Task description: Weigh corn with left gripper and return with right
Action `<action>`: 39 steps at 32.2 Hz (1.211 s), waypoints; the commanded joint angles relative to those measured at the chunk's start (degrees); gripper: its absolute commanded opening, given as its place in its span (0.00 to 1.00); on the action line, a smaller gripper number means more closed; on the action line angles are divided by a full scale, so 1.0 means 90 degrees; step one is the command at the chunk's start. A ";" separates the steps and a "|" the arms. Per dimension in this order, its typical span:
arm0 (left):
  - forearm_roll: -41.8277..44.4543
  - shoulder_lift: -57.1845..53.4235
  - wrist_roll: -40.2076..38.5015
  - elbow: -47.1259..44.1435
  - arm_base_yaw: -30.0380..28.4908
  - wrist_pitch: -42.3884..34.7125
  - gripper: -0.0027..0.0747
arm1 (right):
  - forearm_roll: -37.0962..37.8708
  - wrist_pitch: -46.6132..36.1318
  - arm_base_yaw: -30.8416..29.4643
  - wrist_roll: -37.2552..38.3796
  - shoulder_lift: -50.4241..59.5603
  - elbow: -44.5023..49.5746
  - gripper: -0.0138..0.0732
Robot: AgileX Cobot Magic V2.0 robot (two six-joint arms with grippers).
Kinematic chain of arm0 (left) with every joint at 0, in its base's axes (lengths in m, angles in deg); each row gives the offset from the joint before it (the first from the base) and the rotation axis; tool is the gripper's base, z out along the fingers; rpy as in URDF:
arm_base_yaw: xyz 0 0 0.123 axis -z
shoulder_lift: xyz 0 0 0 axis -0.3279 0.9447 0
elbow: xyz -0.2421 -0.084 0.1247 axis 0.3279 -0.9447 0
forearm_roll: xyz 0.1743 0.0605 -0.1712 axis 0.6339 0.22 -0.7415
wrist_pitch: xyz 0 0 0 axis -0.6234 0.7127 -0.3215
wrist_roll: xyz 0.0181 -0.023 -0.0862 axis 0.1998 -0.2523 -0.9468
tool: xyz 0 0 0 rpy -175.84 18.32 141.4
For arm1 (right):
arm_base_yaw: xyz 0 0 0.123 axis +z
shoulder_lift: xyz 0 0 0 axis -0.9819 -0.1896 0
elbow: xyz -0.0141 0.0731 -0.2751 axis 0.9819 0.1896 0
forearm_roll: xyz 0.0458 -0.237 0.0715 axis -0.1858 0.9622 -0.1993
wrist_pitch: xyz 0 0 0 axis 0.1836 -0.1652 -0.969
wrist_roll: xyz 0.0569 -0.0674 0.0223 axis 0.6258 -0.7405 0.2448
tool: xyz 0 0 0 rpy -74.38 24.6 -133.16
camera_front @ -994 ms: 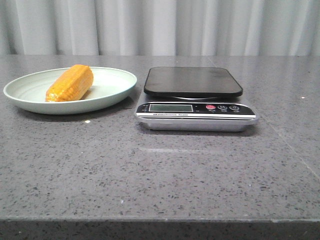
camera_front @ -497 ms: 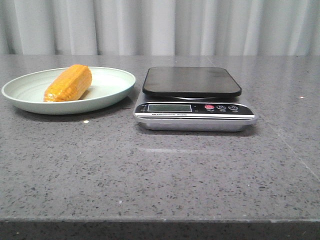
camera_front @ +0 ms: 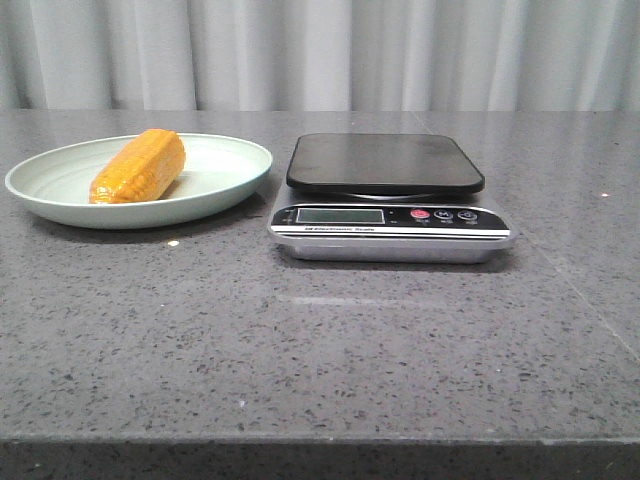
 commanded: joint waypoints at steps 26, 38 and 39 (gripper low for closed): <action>-0.0087 0.5227 -0.0161 0.3804 0.1350 0.1325 0.76 | -0.0010 -0.0512 0.0002 -0.0031 0.0110 -0.0045 0.32; -0.0304 0.7722 -0.0663 0.5348 0.1465 0.2227 0.76 | -0.0010 -0.0512 0.0002 -0.0031 0.0110 -0.0045 0.32; -0.0304 0.7857 -0.0734 0.5379 0.1465 0.2242 0.76 | -0.0010 -0.0512 0.0002 -0.0031 0.0110 -0.0045 0.32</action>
